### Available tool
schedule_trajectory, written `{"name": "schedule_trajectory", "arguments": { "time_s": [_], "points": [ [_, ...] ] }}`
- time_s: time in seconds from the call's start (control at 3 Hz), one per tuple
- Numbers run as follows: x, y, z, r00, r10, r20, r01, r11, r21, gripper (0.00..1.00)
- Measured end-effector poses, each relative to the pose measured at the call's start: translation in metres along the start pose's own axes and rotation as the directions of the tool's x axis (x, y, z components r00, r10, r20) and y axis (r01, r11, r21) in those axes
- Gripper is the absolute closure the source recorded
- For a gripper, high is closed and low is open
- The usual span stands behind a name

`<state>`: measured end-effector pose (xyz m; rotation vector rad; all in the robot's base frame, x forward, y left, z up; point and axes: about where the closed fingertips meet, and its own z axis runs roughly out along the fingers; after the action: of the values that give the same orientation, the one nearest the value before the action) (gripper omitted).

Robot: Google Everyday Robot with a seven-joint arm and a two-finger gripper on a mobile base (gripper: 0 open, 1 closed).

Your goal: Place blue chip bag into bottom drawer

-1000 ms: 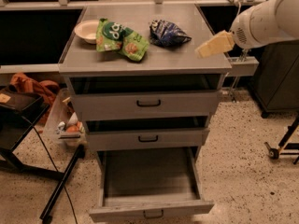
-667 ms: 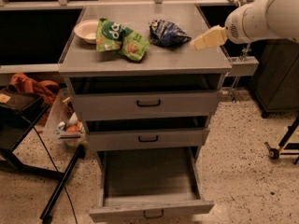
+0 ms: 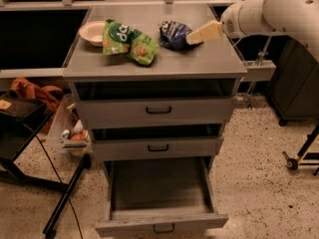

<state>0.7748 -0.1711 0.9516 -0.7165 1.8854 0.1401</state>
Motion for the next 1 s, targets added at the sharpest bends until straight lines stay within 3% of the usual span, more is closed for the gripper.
{"name": "schedule_trajectory", "arguments": {
  "time_s": [0.33, 1.0],
  "points": [
    [-0.005, 0.006, 0.036, 0.999, -0.047, -0.022, 0.043, 0.9875, -0.152, 0.0],
    [-0.002, 0.007, 0.054, 0.999, -0.045, -0.029, 0.04, 0.9884, -0.147, 0.0]
  ]
}}
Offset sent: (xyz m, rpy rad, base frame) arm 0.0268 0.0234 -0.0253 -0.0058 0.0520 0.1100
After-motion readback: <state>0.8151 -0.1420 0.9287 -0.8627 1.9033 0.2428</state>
